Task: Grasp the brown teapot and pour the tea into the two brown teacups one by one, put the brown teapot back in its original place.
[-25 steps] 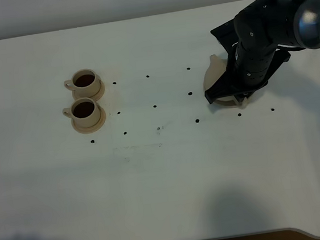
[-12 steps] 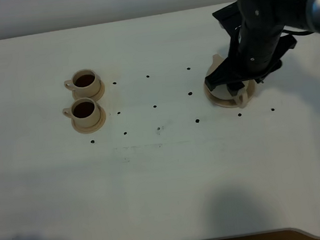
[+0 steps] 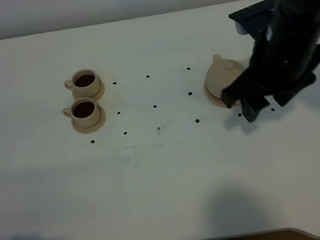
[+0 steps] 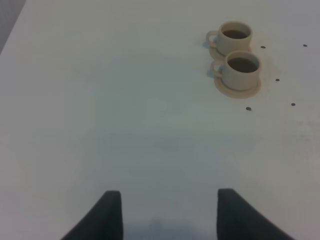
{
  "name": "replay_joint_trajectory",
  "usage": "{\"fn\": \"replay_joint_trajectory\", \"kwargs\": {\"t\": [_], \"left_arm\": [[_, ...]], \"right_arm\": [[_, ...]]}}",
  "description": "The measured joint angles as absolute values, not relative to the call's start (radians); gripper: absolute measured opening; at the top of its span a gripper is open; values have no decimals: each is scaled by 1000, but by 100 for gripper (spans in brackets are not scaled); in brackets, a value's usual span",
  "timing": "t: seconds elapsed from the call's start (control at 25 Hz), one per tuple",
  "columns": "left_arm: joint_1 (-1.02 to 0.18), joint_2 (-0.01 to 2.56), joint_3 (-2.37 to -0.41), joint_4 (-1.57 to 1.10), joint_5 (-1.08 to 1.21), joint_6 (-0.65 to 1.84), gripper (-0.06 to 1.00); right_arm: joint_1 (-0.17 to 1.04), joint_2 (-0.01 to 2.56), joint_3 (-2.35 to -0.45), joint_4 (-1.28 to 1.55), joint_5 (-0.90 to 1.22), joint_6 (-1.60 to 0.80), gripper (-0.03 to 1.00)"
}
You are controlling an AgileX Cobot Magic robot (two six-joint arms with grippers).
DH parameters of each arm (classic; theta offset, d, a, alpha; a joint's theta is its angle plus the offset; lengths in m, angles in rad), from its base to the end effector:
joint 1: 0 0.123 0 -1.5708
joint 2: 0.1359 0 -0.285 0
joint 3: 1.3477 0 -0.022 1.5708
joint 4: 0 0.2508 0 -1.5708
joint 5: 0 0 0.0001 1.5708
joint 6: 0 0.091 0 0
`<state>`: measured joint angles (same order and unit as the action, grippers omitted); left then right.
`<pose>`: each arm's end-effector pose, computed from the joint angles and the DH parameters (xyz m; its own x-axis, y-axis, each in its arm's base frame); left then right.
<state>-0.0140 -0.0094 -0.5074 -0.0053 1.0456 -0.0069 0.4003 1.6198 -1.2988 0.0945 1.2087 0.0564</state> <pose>-0.0066 -0.0003 0.2805 -0.4275 -0.0036 -0.9040 0.0141 0.9998 -0.0106 0.2852 0.1294 0.2765 -0.9453 -0.3028 -0.1210 -0.3150 0.9439 0.0988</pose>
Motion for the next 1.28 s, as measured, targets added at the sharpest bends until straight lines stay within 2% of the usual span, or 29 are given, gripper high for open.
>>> {"fn": "replay_joint_trajectory", "kwargs": {"t": [0.36, 0.76, 1.0, 1.28], "left_arm": [[-14, -9, -507, -5, 1046, -7, 46], [-14, -9, -507, -5, 1046, -7, 46], [-14, -9, -507, -5, 1046, -7, 46], [-14, -9, -507, -5, 1046, -7, 46]], "right_arm": [[482, 1164, -955, 107, 1214, 50, 56], [493, 719, -644, 125, 1219, 0, 57], [493, 540, -541, 132, 1210, -23, 57], [493, 503, -537, 139, 1193, -28, 57]]}}
